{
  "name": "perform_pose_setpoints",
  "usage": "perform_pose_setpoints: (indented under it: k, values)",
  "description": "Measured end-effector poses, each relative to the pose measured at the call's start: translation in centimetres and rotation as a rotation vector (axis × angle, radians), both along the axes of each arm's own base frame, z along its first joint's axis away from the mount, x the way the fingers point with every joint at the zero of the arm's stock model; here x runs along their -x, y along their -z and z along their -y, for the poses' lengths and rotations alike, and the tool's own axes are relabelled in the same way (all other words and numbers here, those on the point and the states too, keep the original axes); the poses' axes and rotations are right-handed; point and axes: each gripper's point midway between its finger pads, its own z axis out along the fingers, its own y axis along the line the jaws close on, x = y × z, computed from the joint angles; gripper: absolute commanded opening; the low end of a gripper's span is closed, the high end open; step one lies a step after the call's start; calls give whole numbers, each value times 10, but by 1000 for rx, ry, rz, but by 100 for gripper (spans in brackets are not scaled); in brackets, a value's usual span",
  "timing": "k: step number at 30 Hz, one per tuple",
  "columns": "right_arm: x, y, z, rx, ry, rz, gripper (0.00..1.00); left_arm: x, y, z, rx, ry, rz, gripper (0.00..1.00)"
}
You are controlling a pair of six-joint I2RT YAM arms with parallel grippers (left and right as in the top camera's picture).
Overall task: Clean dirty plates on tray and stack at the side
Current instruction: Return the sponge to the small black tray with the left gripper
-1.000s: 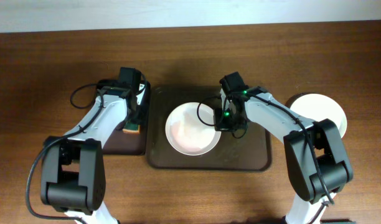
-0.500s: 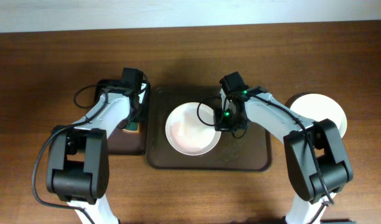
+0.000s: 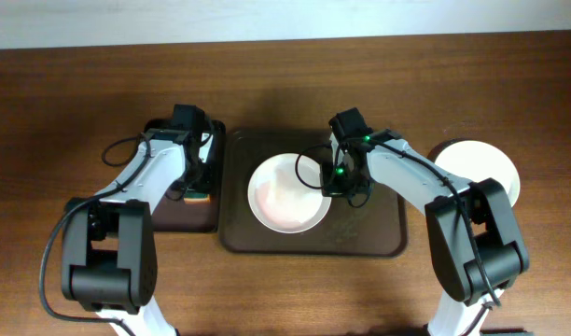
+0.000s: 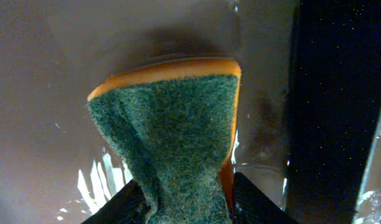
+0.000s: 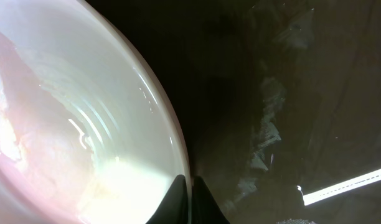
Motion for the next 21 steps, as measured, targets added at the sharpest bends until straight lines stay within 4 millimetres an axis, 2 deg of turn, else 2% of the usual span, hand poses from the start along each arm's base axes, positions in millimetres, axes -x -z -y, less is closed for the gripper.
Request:
perform_pose_setpoints:
  k: [2,5,6,7,8,12,13,14,15,18,21]
  values:
    - [0,0,0,0,0,0,4,3,0,0,1,0,-11,55]
    - [0,0,0,0,0,0,4,5,3,0,1,0,-19,54]
    - [0,0,0,0,-1,0,4,10,6,-1,-1,0,-31,44]
    - [0,0,0,0,-1,0,4,14,9,-1,-3,0,-42,12]
    - [0,0,0,0,0,0,4,18,12,-2,-3,-1,-53,0]
    - [0,0,0,0,0,0,4,19,12,-4,-13,-1,-50,0]
    - [0,0,0,0,0,0,4,18,11,-5,-22,-2,-51,2]
    - [0,0,0,0,0,0,4,18,10,-7,-33,-3,-49,58]
    - [0,0,0,0,-1,0,4,16,7,-8,-40,-5,-49,71]
    - [0,0,0,0,-1,0,4,-2,-13,-9,-53,-8,-3,75]
    - [0,0,0,-1,-1,2,4,0,-29,-10,-53,-9,16,77]
